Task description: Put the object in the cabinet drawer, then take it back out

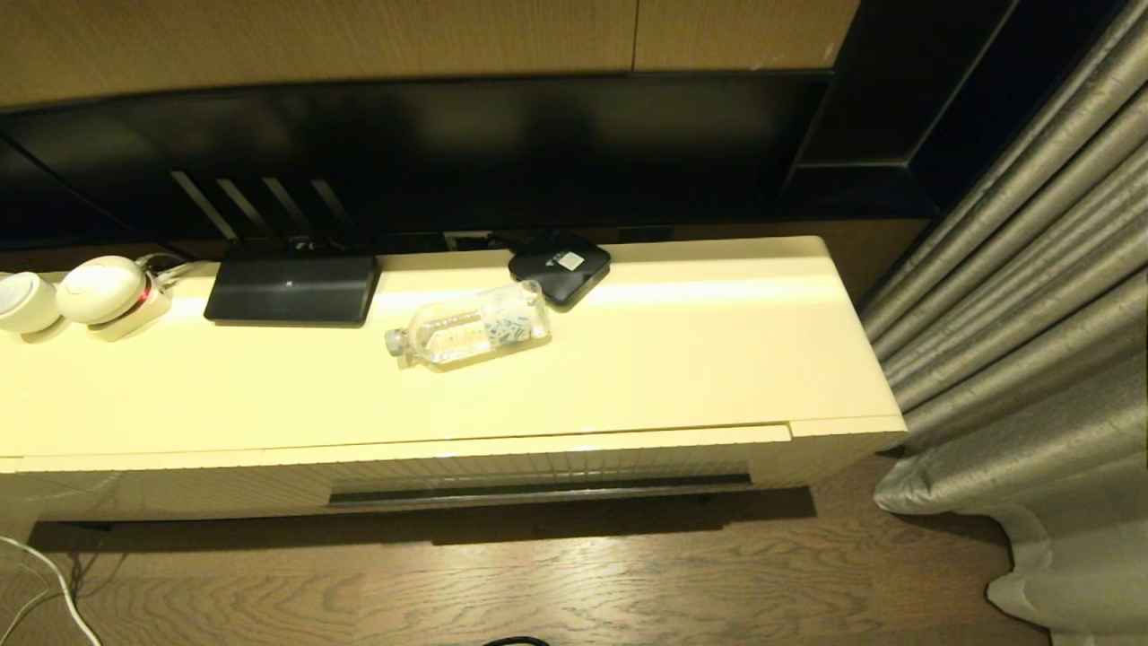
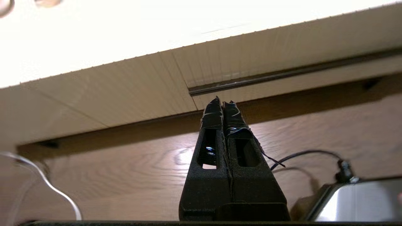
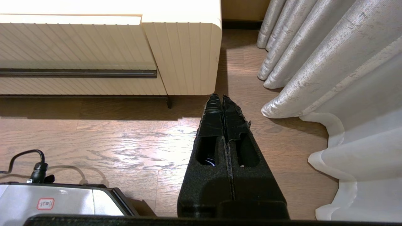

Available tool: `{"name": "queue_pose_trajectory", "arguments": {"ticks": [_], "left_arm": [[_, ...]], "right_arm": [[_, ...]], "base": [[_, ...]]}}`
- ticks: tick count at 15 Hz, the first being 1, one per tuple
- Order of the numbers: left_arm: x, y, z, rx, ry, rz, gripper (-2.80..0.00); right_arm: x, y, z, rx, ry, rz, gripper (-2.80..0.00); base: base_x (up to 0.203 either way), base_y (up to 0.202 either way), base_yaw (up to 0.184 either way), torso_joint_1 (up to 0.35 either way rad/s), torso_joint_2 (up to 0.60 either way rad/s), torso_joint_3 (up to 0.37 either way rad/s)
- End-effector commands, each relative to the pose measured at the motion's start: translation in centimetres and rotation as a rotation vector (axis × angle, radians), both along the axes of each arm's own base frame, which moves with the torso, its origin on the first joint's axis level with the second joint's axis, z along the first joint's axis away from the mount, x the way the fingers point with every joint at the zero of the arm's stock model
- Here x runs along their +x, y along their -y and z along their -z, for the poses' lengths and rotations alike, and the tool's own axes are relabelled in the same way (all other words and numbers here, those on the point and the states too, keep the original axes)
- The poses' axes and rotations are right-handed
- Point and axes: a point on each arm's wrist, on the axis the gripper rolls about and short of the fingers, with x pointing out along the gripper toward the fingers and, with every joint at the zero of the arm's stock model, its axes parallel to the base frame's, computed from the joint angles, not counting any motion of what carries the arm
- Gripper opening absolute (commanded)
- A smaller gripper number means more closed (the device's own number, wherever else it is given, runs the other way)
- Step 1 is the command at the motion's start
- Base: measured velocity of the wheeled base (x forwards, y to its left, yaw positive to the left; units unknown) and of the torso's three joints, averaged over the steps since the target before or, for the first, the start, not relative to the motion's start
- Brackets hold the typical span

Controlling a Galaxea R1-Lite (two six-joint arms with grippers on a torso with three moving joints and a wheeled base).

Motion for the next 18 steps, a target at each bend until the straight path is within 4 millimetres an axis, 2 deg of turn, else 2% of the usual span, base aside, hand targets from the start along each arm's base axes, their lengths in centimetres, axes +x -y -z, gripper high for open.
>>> {"name": "queue_pose_trajectory", "arguments": {"ticks": [1,4,18], "left_arm": [[0.08,0.0,0.26,-0.013,-0.012,-0.003,-2.8],[0.07,-0.01,0.24,-0.073,-0.012,-0.006,-2.8],[0.07,-0.01,0.24,-0.073,-0.012,-0.008,-2.8]], "right_arm": [[0.01,0.0,0.0,0.0,-0.001,-0.001,-2.8],[0.01,0.0,0.0,0.0,-0.001,-0.001,-2.8],[0.01,0.0,0.04,0.002,-0.001,0.0,-2.8]], "base": [[0.0,0.0,0.0,0.0,0.0,0.0],[0.0,0.0,0.0,0.0,0.0,0.0],[0.0,0.0,0.0,0.0,0.0,0.0]]}}
